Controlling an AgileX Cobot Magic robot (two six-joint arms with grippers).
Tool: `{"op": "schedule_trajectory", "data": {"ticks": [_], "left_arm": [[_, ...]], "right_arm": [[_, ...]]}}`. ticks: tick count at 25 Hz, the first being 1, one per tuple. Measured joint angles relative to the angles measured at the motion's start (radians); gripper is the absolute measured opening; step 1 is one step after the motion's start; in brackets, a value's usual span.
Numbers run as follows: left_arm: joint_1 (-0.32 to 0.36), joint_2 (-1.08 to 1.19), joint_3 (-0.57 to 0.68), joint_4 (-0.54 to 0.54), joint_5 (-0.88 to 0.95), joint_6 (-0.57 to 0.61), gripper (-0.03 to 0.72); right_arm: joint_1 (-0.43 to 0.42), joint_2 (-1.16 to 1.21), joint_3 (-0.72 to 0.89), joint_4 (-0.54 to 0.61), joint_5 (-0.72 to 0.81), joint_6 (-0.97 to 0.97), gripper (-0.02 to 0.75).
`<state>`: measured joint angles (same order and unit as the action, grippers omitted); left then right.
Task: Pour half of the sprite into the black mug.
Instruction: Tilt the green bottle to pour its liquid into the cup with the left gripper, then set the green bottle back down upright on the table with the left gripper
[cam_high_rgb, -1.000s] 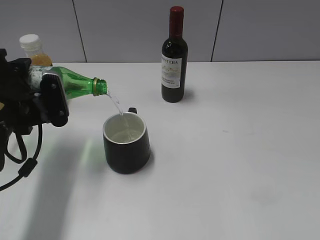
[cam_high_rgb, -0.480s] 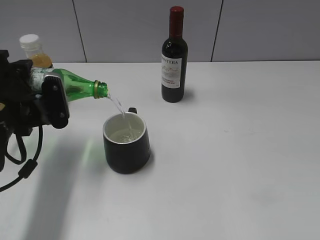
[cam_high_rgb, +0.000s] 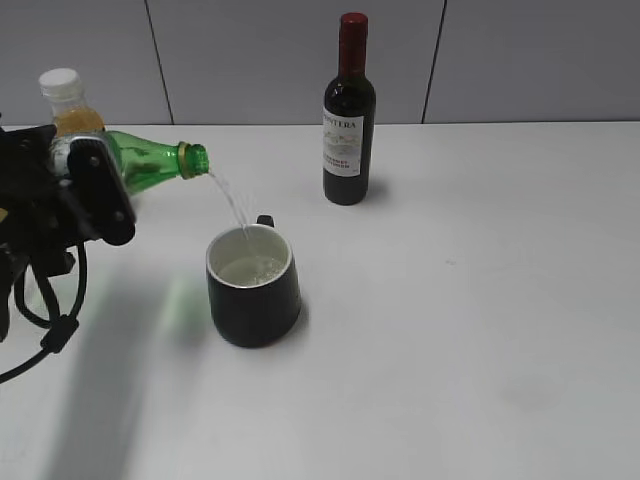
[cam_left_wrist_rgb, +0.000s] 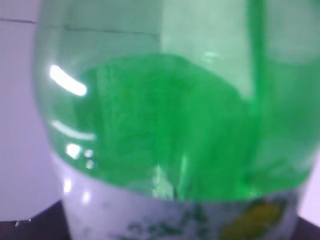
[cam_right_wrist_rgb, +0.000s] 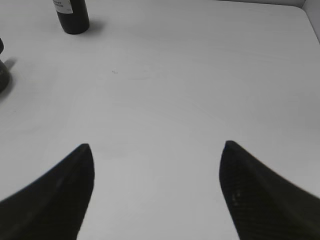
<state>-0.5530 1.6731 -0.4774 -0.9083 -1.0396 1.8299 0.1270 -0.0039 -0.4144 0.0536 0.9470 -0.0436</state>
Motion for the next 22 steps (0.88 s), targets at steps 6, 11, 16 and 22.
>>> {"op": "schedule_trajectory", "data": {"ticks": [6, 11, 16, 22], "left_arm": [[-0.001, 0.0, 0.0, 0.035, 0.026, -0.225, 0.453], [-0.001, 0.0, 0.0, 0.093, 0.06, -0.535, 0.453], [-0.001, 0.0, 0.0, 0.166, 0.061, -0.916, 0.453], [0.002, 0.0, 0.0, 0.242, 0.058, -1.34, 0.453]], "right_arm": [[0.0, 0.0, 0.0, 0.0, 0.0, 0.0, 0.589], [0.0, 0.0, 0.0, 0.0, 0.0, 0.0, 0.589], [0.0, 0.0, 0.0, 0.0, 0.0, 0.0, 0.589], [0.0, 0.0, 0.0, 0.0, 0.0, 0.0, 0.589]]}}
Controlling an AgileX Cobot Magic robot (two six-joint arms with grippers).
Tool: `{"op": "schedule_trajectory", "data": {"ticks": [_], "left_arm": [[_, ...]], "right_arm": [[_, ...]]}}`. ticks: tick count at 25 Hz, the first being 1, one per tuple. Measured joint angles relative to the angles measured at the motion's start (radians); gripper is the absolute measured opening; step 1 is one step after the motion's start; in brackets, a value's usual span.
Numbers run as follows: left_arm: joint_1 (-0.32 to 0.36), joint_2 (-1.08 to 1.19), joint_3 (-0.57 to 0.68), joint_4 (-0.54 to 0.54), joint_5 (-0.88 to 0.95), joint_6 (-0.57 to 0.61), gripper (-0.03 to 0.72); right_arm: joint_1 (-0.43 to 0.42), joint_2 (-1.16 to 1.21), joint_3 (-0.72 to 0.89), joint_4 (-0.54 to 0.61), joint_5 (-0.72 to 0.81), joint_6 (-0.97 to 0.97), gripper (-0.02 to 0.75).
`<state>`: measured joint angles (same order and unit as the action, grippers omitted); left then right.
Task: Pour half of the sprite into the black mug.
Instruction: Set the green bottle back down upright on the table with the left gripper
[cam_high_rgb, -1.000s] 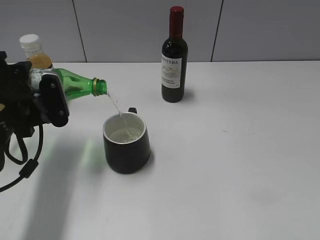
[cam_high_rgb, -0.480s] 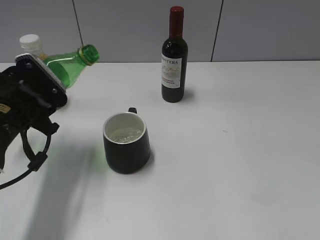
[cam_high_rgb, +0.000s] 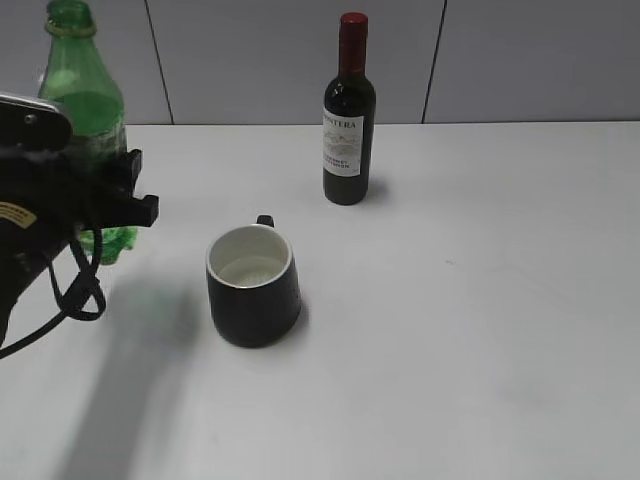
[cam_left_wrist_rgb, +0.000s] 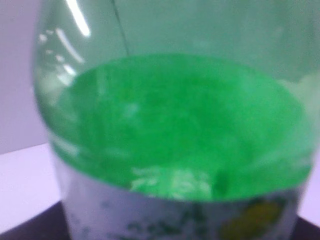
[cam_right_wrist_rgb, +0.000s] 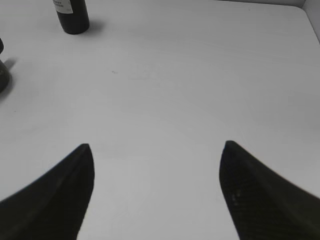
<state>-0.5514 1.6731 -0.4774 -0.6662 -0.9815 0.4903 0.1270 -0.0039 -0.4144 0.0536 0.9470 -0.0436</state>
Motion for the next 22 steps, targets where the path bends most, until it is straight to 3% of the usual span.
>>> {"op": "schedule_trajectory", "data": {"ticks": [2, 8, 11, 14, 22], "left_arm": [[0.014, 0.0, 0.0, 0.072, -0.006, -0.121, 0.453], [0.128, 0.044, -0.01, 0.441, -0.063, -0.434, 0.453], [0.197, 0.095, -0.044, 0.562, -0.073, -0.499, 0.452], [0.219, 0.144, -0.098, 0.614, -0.07, -0.513, 0.452], [0.224, 0.305, -0.261, 0.628, -0.07, -0.482, 0.452]], "right_arm": [[0.0, 0.0, 0.0, 0.0, 0.0, 0.0, 0.589], [0.0, 0.0, 0.0, 0.0, 0.0, 0.0, 0.589], [0.0, 0.0, 0.0, 0.0, 0.0, 0.0, 0.589], [0.0, 0.0, 0.0, 0.0, 0.0, 0.0, 0.589], [0.0, 0.0, 0.0, 0.0, 0.0, 0.0, 0.589]]}}
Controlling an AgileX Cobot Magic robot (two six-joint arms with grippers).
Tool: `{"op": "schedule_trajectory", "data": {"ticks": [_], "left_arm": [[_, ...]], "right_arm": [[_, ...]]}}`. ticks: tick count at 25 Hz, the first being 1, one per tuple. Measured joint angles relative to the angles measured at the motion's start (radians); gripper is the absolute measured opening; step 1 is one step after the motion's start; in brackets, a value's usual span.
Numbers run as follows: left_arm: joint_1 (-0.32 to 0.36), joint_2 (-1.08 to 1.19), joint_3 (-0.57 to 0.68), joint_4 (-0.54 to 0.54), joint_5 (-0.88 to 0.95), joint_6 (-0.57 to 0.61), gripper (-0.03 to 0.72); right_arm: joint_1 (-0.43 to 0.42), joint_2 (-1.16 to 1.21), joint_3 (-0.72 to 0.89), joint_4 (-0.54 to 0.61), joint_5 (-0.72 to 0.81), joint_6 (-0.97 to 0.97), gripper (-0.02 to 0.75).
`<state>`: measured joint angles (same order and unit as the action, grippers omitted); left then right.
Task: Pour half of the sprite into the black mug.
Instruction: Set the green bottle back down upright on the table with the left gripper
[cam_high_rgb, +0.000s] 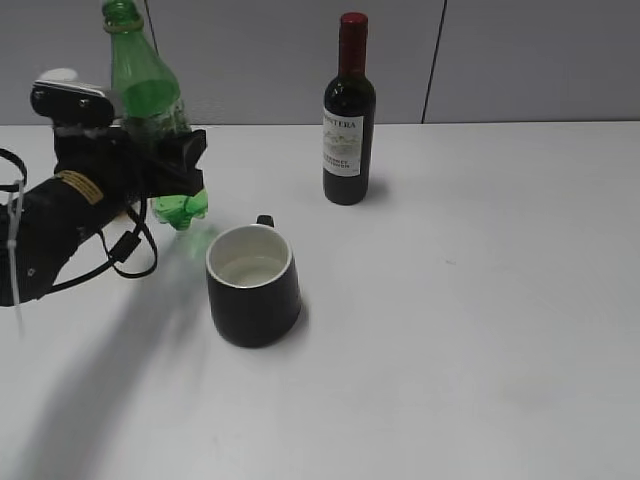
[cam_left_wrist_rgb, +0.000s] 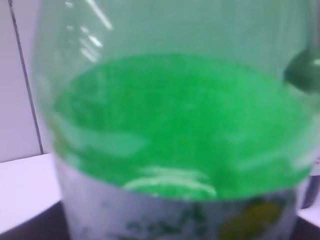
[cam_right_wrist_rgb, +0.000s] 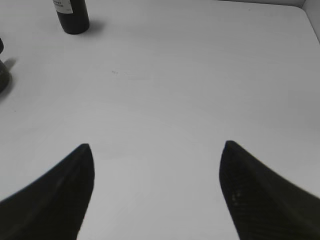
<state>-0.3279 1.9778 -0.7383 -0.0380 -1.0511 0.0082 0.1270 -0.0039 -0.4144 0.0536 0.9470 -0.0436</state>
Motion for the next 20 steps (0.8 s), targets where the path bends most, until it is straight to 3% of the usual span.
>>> {"op": "schedule_trajectory", "data": {"ticks": [11, 20], "left_arm": [[0.006, 0.16, -0.15, -0.036, 0.02, 0.03, 0.452], [0.031, 0.174, -0.16, -0.019, 0.047, 0.03, 0.452]], "right_arm": [[0.0, 0.0, 0.0, 0.0, 0.0, 0.0, 0.589], [0.0, 0.0, 0.0, 0.0, 0.0, 0.0, 0.589]]}}
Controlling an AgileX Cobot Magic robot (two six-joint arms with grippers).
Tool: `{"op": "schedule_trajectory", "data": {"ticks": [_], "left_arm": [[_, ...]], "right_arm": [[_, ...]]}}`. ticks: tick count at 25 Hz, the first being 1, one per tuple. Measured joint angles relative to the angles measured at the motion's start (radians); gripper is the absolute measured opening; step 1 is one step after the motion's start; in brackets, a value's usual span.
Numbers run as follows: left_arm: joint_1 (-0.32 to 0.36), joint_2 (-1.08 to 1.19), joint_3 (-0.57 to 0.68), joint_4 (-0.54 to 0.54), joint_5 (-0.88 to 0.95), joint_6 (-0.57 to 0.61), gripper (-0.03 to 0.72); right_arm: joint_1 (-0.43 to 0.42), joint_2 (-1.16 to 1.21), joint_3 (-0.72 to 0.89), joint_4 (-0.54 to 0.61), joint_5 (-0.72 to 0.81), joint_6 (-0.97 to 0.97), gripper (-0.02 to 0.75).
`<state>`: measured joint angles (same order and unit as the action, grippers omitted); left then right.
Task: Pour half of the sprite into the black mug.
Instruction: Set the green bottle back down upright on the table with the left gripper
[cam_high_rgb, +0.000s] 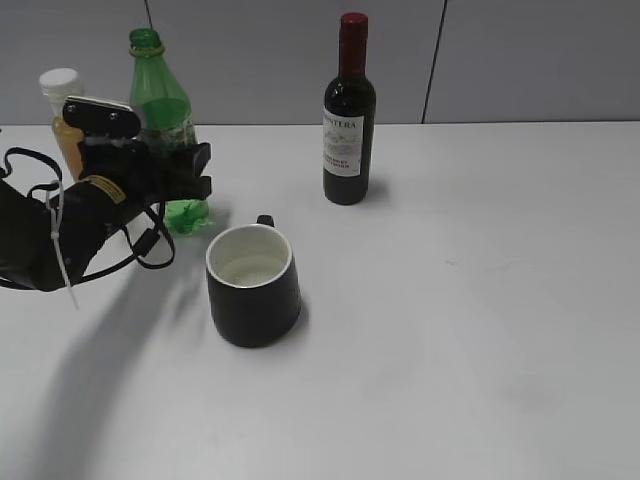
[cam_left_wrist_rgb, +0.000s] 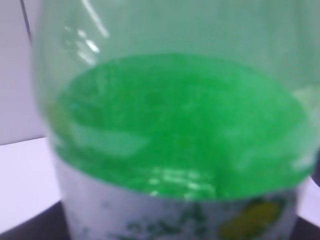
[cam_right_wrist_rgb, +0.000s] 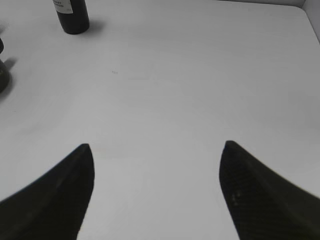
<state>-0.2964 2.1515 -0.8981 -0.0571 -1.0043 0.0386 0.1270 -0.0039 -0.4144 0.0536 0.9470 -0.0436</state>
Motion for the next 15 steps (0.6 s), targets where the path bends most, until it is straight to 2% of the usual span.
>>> {"op": "schedule_trajectory", "data": {"ticks": [5, 10, 15], "left_arm": [[0.0, 0.0, 0.0, 0.022, 0.0, 0.0, 0.463], [0.0, 0.0, 0.0, 0.026, -0.008, 0.0, 0.624], [0.0, -0.011, 0.031, 0.027, -0.013, 0.0, 0.664]], "right_arm": [[0.0, 0.0, 0.0, 0.0, 0.0, 0.0, 0.589], [0.0, 0.0, 0.0, 0.0, 0.0, 0.0, 0.589], [0.0, 0.0, 0.0, 0.0, 0.0, 0.0, 0.587]]}}
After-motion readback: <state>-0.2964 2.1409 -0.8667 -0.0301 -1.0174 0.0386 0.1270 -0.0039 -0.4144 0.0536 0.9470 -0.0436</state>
